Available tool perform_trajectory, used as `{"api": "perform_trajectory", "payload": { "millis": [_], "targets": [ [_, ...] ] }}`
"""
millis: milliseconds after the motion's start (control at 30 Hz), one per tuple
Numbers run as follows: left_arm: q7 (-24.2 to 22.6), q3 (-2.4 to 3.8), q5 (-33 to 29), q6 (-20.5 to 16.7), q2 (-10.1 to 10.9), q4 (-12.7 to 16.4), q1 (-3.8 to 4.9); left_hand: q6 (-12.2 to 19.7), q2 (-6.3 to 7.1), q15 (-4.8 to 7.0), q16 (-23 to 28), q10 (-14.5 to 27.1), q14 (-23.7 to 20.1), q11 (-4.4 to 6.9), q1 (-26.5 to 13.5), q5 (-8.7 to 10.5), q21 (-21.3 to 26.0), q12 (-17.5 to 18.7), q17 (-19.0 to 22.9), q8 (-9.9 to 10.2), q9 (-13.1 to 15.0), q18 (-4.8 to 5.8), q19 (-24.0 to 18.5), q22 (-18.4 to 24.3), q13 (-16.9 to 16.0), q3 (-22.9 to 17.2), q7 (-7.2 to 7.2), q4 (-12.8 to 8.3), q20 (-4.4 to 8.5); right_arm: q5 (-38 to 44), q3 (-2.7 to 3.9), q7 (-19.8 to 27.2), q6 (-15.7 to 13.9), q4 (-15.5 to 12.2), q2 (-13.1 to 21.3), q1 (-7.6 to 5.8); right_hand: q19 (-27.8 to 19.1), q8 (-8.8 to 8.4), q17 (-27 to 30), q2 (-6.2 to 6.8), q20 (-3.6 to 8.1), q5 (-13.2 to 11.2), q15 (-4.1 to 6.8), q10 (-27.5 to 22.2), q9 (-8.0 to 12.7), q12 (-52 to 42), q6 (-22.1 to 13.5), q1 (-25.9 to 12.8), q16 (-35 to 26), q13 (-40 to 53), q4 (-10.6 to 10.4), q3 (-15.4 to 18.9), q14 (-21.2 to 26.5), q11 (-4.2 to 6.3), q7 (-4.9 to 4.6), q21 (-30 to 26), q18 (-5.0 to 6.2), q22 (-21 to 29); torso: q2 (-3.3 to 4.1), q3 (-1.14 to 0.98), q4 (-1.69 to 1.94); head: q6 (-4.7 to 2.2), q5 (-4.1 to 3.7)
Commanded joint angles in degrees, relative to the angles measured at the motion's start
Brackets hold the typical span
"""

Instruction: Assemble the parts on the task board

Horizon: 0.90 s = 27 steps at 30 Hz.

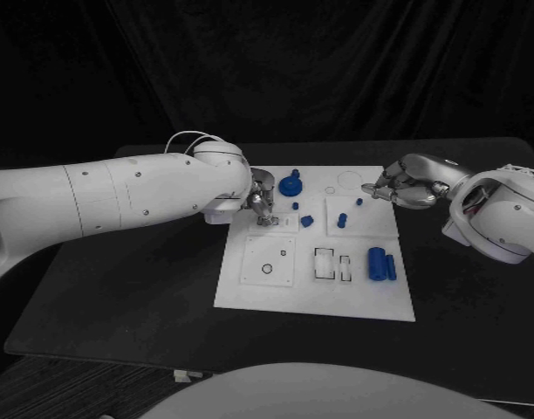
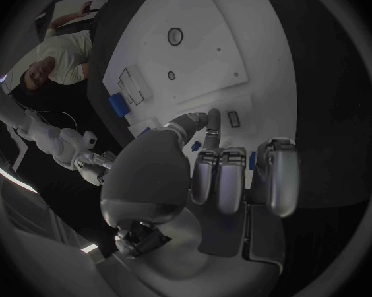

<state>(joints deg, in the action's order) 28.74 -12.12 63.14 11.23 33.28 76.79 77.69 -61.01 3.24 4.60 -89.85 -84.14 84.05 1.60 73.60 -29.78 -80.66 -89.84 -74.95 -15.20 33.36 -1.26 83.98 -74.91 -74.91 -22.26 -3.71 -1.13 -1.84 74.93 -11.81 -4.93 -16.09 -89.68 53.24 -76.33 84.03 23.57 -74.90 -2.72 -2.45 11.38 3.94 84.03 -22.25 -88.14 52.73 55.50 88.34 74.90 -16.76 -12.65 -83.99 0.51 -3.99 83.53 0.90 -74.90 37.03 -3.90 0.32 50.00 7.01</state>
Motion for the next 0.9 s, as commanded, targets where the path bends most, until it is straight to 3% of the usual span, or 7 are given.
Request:
{"api": "perform_trajectory", "payload": {
  "millis": [33,167,333,533,567,633,900],
  "targets": [
    [-0.81,0.05,-0.29,-0.19,-0.14,-0.13,0.19,0.32,-0.61,-0.14,-0.15,-5.86,5.95,-0.27,0.19,0.01,0.21,-0.16,-15.05,0.09,0.15,-0.84,1.99,-12.33,-15.09,-1.33,0.35,-0.87,-0.05,0.09,0.04,-0.85,0.30,-0.04,0.06,0.16,2.15,0.31,-11.14,-0.37,-0.16,-0.18,-0.10,3.69,-0.08,0.38,-0.53,-0.17,-0.21,10.88,0.01,-0.19,-4.96,-0.13,0.05,-0.21,0.93,-12.65,0.04,0.00,-0.03,0.00,-0.05],
    [-1.86,0.05,-0.29,-0.82,0.07,-0.07,0.19,0.96,-0.58,-0.24,-0.15,-5.86,5.95,-0.36,-0.44,2.49,0.30,-0.16,-15.05,-0.52,0.89,-0.85,1.90,-12.30,-15.09,-1.26,0.38,-0.85,-0.20,0.09,0.04,-0.87,0.45,0.00,0.07,0.18,2.15,0.31,-11.14,-0.37,-0.16,-0.18,-0.10,3.69,-0.08,0.38,-0.53,-0.17,-0.21,10.88,0.01,-0.19,-4.96,-0.13,0.05,-0.21,0.93,-12.65,0.03,0.00,-0.02,0.00,-0.06],
    [-5.24,0.05,-0.29,-3.08,0.79,0.93,0.19,3.68,-1.29,-0.28,-0.15,-5.86,5.95,-0.27,-1.61,13.88,0.45,-0.16,-15.05,-0.40,1.47,-0.89,1.73,-12.26,-15.09,1.27,0.60,0.30,-0.28,0.09,0.04,-0.88,0.46,-0.06,0.20,0.19,2.15,0.31,-11.14,-0.37,-0.16,-0.18,-0.10,3.69,-0.08,0.38,-0.53,-0.17,-0.21,10.88,0.01,-0.19,-4.96,-0.13,0.05,-0.21,0.93,-12.65,0.03,-0.03,-0.01,0.00,-0.28],
    [-10.16,0.05,-0.30,-4.81,1.67,2.57,0.24,5.80,-1.72,-0.81,-0.15,-5.86,5.95,-0.99,-2.03,14.80,0.23,-0.16,-15.05,1.07,0.27,-0.82,1.79,-12.33,-15.09,2.52,-0.30,1.47,-0.60,0.10,0.04,0.20,-1.15,-0.49,0.17,0.19,2.21,0.44,-11.12,0.88,-0.11,-0.35,-0.04,3.71,-0.23,0.40,-0.87,2.65,-0.22,10.86,1.31,-0.69,-4.96,-0.08,0.10,-0.17,0.91,-12.69,0.00,-0.02,0.01,0.00,-0.46],
    [-10.54,0.05,-0.30,-4.97,1.83,2.82,0.25,6.77,-1.90,-1.07,-0.15,-5.86,5.95,-1.32,-2.17,15.01,0.28,-0.16,-15.05,1.80,-0.35,-0.82,1.75,-12.31,-15.09,2.81,-0.72,1.93,-0.80,0.10,0.04,0.48,-1.53,-0.59,0.12,0.19,2.35,0.17,-11.26,3.02,0.00,0.19,0.23,3.79,-0.23,0.34,-1.92,9.27,-0.15,10.97,5.99,-2.24,-5.00,0.33,0.29,0.03,0.86,-12.77,0.01,-0.02,0.00,0.00,-0.47],
    [-11.68,0.05,-0.30,-5.71,2.40,3.59,0.26,7.17,-1.97,-1.31,-0.15,-5.86,5.95,-1.60,-2.11,15.12,0.28,-0.16,-15.05,2.30,-0.97,-0.82,1.73,-12.31,-15.09,3.06,-0.99,2.22,-1.00,0.15,0.04,1.37,-2.75,-0.95,-0.06,0.17,2.52,-0.22,-11.38,4.19,0.29,0.25,0.44,3.87,-0.01,0.29,-2.38,13.61,-0.09,11.08,8.71,-3.03,-5.05,0.46,0.12,0.29,0.78,-12.87,0.00,0.00,0.01,0.00,-0.50],
    [-13.57,0.05,-0.30,-8.70,5.60,6.87,0.43,7.49,-2.14,-2.37,-0.15,-5.86,5.95,-2.71,-3.76,16.17,-0.30,-0.16,-15.05,6.45,-7.00,-0.74,1.91,-12.44,-15.09,4.72,-2.16,6.14,-2.12,5.34,0.06,3.27,-4.13,-0.63,-3.36,-0.12,3.19,-5.40,-11.85,7.21,0.49,-0.46,0.59,4.26,3.51,-0.02,-3.49,18.20,0.14,11.64,10.80,-2.19,-5.23,0.52,-0.48,1.32,0.49,-13.26,-0.07,-0.03,-0.12,0.00,-0.24]
  ]
}}
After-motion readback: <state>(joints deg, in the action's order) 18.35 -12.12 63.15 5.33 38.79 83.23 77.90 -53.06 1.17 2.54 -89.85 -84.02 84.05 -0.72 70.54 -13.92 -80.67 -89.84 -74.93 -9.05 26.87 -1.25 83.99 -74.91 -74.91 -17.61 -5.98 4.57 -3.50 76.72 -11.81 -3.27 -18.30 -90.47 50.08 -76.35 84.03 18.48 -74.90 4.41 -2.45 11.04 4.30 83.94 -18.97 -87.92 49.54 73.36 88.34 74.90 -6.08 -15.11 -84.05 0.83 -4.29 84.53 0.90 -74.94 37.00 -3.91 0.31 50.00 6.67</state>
